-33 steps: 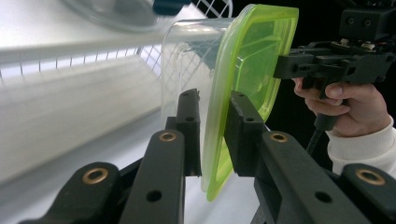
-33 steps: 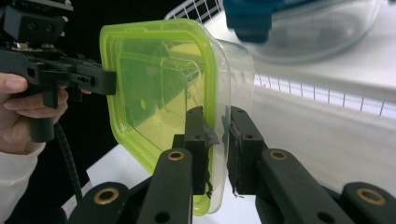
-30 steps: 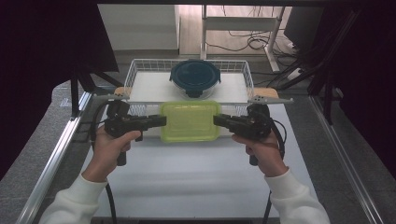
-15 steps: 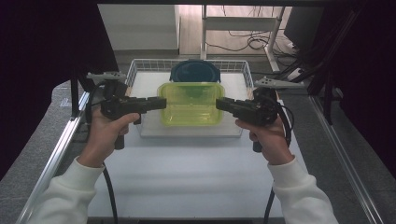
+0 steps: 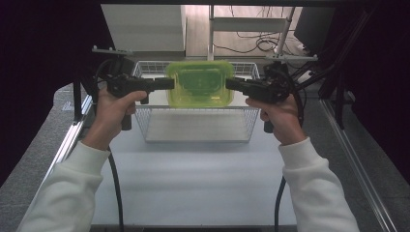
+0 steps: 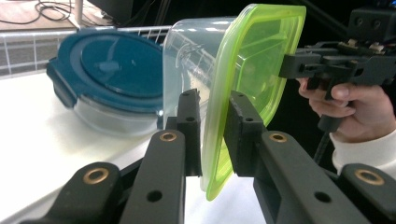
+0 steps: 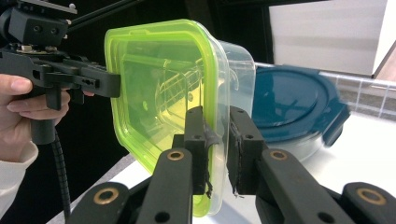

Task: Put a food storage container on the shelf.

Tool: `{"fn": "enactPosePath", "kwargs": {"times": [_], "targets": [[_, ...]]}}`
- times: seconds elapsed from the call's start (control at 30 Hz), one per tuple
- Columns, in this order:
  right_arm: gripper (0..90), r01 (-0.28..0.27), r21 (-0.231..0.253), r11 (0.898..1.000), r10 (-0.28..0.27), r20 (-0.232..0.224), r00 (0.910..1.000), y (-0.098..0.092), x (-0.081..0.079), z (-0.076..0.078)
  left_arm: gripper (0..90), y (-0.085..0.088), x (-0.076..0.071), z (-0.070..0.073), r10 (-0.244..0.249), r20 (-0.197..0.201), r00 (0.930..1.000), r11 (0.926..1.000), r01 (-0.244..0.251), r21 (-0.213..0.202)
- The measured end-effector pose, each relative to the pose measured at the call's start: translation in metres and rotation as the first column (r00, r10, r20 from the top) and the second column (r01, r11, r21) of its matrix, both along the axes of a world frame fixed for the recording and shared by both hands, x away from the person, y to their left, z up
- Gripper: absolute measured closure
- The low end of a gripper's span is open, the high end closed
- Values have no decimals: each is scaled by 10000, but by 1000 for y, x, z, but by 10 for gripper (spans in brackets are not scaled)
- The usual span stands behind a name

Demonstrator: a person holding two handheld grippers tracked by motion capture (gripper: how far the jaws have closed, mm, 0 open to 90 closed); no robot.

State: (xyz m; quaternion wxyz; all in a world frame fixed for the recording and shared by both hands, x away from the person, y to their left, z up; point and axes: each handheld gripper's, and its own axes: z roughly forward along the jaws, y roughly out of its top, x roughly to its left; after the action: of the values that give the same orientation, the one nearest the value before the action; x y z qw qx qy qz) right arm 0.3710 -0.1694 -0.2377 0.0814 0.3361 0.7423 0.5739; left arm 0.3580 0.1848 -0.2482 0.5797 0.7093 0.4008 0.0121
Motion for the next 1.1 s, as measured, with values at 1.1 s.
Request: {"fn": "enactPosePath", "kwargs": {"times": [1.1], "targets": [[786, 933, -202, 9954, -955, -2076, 9735, 4, 80, -5, 784, -6, 86, -12, 433, -1753, 9836, 9989, -460, -114]]}}
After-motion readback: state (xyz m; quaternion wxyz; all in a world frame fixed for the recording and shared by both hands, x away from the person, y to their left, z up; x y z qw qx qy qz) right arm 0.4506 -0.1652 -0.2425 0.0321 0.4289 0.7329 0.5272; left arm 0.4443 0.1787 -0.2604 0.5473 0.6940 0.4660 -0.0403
